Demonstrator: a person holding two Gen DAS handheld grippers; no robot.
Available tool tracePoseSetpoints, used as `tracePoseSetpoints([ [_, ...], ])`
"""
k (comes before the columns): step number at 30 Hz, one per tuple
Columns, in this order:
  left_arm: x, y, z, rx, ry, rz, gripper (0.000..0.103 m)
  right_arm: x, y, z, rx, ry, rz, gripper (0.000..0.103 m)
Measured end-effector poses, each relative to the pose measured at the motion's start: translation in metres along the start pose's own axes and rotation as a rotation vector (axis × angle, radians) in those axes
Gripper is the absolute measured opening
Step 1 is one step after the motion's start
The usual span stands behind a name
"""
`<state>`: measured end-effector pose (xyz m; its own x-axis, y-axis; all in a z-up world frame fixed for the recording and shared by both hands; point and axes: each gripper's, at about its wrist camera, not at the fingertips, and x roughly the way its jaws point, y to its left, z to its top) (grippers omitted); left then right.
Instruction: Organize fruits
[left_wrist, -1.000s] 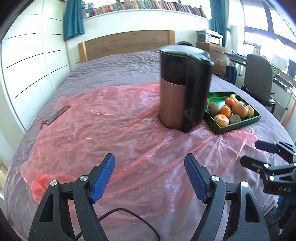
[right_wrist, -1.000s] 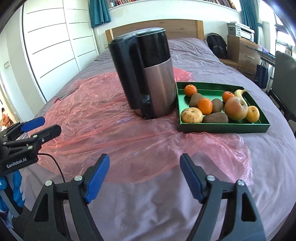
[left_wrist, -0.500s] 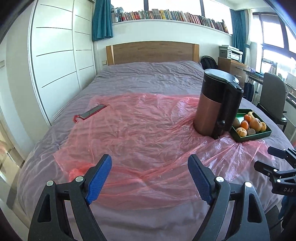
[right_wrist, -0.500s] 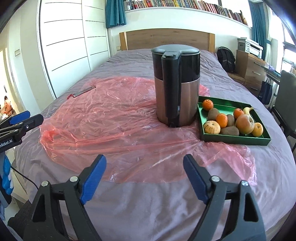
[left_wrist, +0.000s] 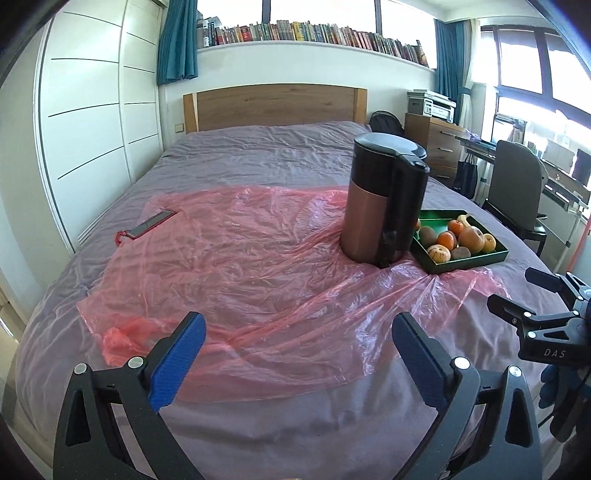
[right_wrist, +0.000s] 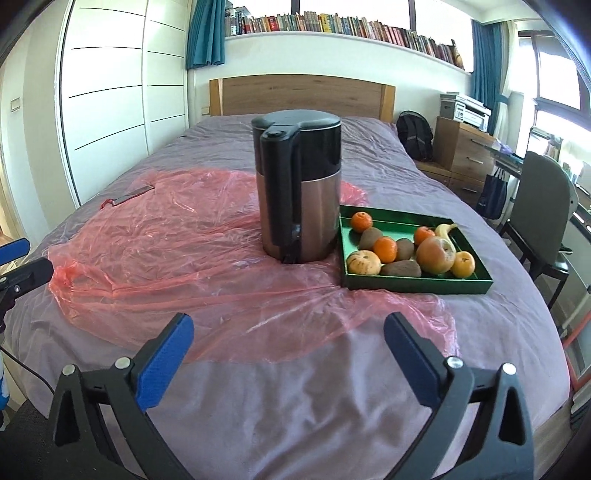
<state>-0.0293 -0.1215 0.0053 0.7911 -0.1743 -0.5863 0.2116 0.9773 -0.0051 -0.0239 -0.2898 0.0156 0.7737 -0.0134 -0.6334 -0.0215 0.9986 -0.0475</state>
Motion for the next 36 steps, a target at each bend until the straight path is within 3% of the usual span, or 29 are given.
tracePoseSetpoints([
  [12,0.001,-0.019,0.000,0.028,0.010,-0.002,0.099,0.003,-0.031,-0.012,0.031,0.017,-0.035,0.103],
  [26,0.017,-0.025,-0.003,0.041,0.080,0.024,0.102,0.000,-0.050,-0.011,0.055,0.015,-0.070,0.103],
  [36,0.018,-0.022,-0.004,0.015,0.061,0.045,0.102,0.001,-0.053,-0.013,0.063,0.020,-0.081,0.103],
])
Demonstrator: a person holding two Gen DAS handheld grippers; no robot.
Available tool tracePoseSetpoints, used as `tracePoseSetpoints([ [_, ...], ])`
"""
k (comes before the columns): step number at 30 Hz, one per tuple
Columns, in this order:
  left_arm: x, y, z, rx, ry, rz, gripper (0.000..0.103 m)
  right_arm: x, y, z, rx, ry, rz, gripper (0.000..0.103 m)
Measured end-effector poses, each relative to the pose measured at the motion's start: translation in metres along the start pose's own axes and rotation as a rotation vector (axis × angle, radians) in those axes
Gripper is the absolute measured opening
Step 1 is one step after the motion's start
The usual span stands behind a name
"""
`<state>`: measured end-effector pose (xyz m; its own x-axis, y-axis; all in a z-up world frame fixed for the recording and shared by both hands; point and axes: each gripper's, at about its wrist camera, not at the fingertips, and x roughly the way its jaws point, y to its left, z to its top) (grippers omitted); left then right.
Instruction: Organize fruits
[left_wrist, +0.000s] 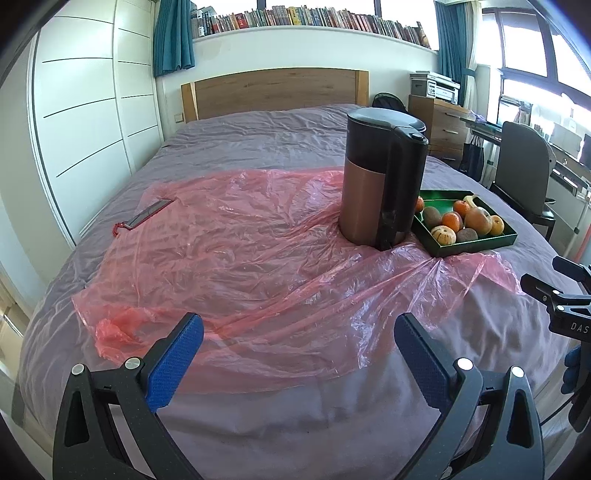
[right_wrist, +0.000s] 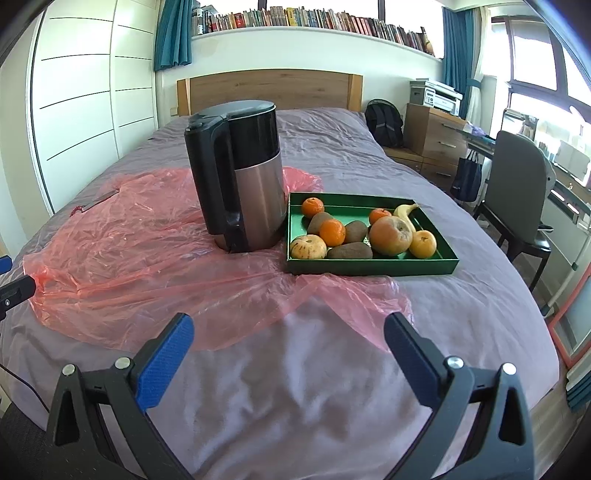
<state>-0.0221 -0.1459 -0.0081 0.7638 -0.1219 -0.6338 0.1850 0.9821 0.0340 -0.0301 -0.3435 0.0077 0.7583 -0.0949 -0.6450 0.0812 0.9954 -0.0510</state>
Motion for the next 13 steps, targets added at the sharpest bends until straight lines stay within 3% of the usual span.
tracePoseSetpoints([
  [13,-0.004,-0.010,0.000,0.039,-0.010,0.000,0.102,-0.001,-0.002,0.000,0.004,-0.005,-0.002,0.103],
])
